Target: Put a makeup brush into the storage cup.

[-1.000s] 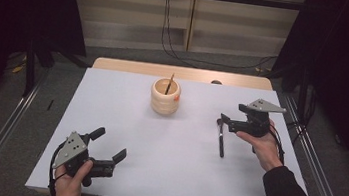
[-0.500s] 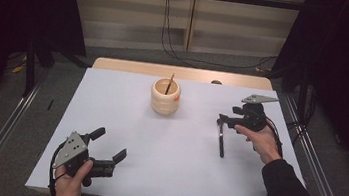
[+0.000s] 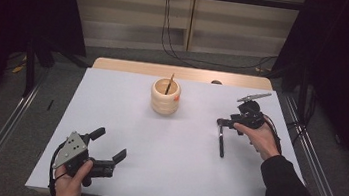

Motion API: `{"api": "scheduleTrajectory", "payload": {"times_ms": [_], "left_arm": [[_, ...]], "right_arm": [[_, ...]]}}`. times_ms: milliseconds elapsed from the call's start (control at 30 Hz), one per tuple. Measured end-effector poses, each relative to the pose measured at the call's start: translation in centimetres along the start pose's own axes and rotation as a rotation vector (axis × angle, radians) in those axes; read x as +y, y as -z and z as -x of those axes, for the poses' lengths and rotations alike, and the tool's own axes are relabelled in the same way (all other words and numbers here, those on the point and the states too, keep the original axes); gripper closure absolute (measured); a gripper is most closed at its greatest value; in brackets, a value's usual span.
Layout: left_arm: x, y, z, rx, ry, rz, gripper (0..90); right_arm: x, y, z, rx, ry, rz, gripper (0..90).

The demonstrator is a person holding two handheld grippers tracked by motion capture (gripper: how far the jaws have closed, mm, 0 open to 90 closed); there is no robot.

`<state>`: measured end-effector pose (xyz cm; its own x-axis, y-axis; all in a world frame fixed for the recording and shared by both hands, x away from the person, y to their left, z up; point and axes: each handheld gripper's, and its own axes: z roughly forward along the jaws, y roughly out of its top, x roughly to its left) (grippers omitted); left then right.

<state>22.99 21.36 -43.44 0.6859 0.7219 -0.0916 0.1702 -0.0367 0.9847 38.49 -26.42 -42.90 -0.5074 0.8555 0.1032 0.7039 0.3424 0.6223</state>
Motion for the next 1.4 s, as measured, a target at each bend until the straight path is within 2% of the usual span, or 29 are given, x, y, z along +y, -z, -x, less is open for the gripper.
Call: {"api": "scheduleTrajectory", "payload": {"times_ms": [133,167,200,233,400,500,533,567,633,733,767,833,867,900,1100,1400], "left_arm": [[0.0,0.0,0.0,0.0,0.0,0.0,2.0],[0.0,0.0,0.0,-0.001,0.001,0.0,2.0],[0.0,0.0,0.0,0.0,0.0,-0.001,2.0],[0.0,0.0,0.0,-0.001,0.0,-0.001,2.0],[0.0,0.0,0.0,-0.001,0.002,0.0,2.0],[0.0,-0.1,0.0,-0.002,0.002,-0.001,2.0],[0.0,0.0,0.0,-0.002,0.001,-0.001,2.0],[0.0,-0.1,0.0,-0.003,-0.001,-0.002,2.0],[0.0,-0.1,0.0,-0.002,0.003,-0.001,2.0],[0.0,-0.1,0.0,-0.003,0.002,-0.002,2.0],[0.0,-0.1,0.0,-0.003,0.002,-0.001,2.0],[0.0,0.0,-0.1,-0.004,0.0,-0.001,2.0],[0.0,-0.1,-0.1,-0.003,0.001,-0.001,2.0],[0.0,-0.1,-0.1,-0.004,-0.001,-0.001,2.0],[0.0,0.0,-0.1,-0.004,0.001,0.0,2.0],[0.0,0.0,-0.1,0.0,-0.006,-0.009,2.0]], "right_arm": [[0.0,-0.4,0.1,0.012,0.008,-0.04,51.4],[0.0,-0.5,0.1,0.01,-0.005,-0.069,51.7],[0.0,-0.6,0.2,0.01,0.008,-0.073,52.7],[0.0,-0.6,0.3,0.012,-0.008,-0.086,53.4],[0.1,-1.0,0.7,0.018,-0.007,-0.131,55.9],[0.3,-1.1,0.6,0.009,-0.008,-0.167,56.6],[0.4,-1.2,0.5,0.01,-0.026,-0.194,56.6],[0.4,-1.4,0.6,0.014,-0.022,-0.202,56.7],[0.6,-1.6,0.5,0.01,-0.042,-0.238,57.4],[0.8,-2.2,0.6,0.021,-0.03,-0.258,58.2],[0.9,-2.3,0.5,0.019,-0.04,-0.283,58.6],[1.2,-2.5,0.6,0.026,-0.029,-0.303,59.4],[1.4,-2.6,0.4,0.017,-0.047,-0.318,60.0],[1.5,-2.7,0.5,0.024,-0.034,-0.322,60.7],[2.0,-3.2,0.3,0.015,-0.054,-0.392,61.6],[2.4,-3.7,0.2,0.045,-0.052,-0.433,64.6]]}}
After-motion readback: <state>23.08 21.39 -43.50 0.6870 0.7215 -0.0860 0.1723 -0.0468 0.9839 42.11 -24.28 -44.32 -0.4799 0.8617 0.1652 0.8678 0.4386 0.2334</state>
